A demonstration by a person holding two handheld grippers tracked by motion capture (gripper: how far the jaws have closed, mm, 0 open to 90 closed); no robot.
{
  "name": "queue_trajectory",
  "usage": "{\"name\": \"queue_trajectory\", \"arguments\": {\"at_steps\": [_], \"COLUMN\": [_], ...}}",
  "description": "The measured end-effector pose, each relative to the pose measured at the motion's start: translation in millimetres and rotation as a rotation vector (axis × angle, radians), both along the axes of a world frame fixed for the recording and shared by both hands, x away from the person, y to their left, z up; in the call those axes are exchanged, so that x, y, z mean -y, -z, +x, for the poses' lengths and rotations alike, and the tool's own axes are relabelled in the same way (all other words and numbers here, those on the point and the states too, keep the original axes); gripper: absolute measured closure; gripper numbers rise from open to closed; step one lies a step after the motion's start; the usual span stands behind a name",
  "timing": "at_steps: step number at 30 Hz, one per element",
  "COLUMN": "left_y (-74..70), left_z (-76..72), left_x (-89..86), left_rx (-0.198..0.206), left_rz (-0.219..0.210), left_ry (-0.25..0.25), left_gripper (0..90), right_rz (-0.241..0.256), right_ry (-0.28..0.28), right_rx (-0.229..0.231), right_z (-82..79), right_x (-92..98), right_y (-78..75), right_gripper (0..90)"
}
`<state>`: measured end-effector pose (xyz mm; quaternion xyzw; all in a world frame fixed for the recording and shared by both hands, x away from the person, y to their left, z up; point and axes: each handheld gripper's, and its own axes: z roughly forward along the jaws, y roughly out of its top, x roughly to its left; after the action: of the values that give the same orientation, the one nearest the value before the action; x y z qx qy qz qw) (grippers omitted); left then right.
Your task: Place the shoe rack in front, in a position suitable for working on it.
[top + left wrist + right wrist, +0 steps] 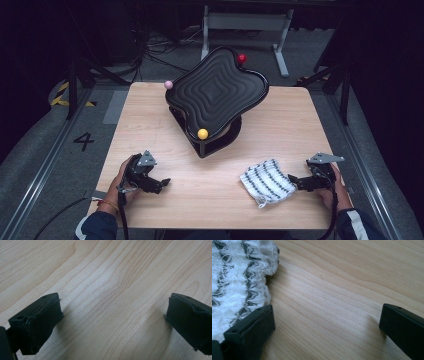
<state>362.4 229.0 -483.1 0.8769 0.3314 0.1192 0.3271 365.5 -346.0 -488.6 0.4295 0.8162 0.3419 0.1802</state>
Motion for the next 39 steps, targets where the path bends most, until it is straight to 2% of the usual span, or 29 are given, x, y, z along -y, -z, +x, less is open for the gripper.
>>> {"name": "queue_trajectory", "arguments": {"at_steps": [8, 14, 17, 18, 19, 25, 30, 32, 34, 37, 38, 39], "left_y": [-0.4, -1.0, -0.9, -0.2, -0.3, -0.3, -0.6, -0.6, -0.6, -0.4, -0.2, -0.2], "left_z": [-2.5, -9.4, -9.3, -9.4, -9.2, -8.4, -7.8, -7.9, -7.9, -8.3, -8.8, -9.4], "left_x": [-0.5, 0.0, -0.1, 0.4, 0.5, 0.8, 0.3, 0.3, 0.3, 0.7, 0.9, 1.1], "left_rx": [-0.004, 0.027, 0.025, 0.006, 0.005, 0.004, 0.007, 0.007, 0.007, 0.004, 0.004, 0.004], "left_rz": [0.0, -0.001, 0.0, -0.015, -0.013, -0.01, -0.003, -0.004, -0.004, -0.008, -0.01, -0.011], "left_ry": [-0.007, -0.03, -0.035, -0.045, -0.046, -0.046, -0.039, -0.04, -0.04, -0.046, -0.051, -0.058], "left_gripper": [1.5, 5.9, 5.6, 5.4, 4.9, 4.0, 3.7, 3.7, 3.7, 3.7, 3.7, 3.7], "right_rz": [-0.002, 0.001, -0.002, -0.002, -0.002, -0.001, -0.006, -0.004, 0.013, 0.002, -0.001, 0.012], "right_ry": [-0.017, -0.037, -0.065, -0.062, -0.061, -0.064, -0.071, -0.074, -0.077, -0.083, -0.104, -0.113], "right_rx": [0.001, -0.001, 0.0, 0.003, 0.007, 0.012, -0.004, 0.0, 0.017, 0.026, 0.013, 0.021], "right_z": [-0.5, 0.4, -0.9, -1.6, -2.5, -4.3, -0.9, -0.3, -0.6, -1.2, -1.8, -2.9], "right_x": [2.1, 3.0, 3.5, 3.3, 2.9, 3.0, 4.8, 5.4, 6.0, 4.5, 2.7, 1.2], "right_y": [0.0, -0.1, -0.1, -0.1, -0.2, -0.8, -1.5, -2.1, -3.7, -5.1, -7.9, -11.0], "right_gripper": [0.4, 0.5, 0.7, 1.3, 2.4, 2.8, 3.0, 7.2, 19.8, 19.8, 30.3, 29.1]}}
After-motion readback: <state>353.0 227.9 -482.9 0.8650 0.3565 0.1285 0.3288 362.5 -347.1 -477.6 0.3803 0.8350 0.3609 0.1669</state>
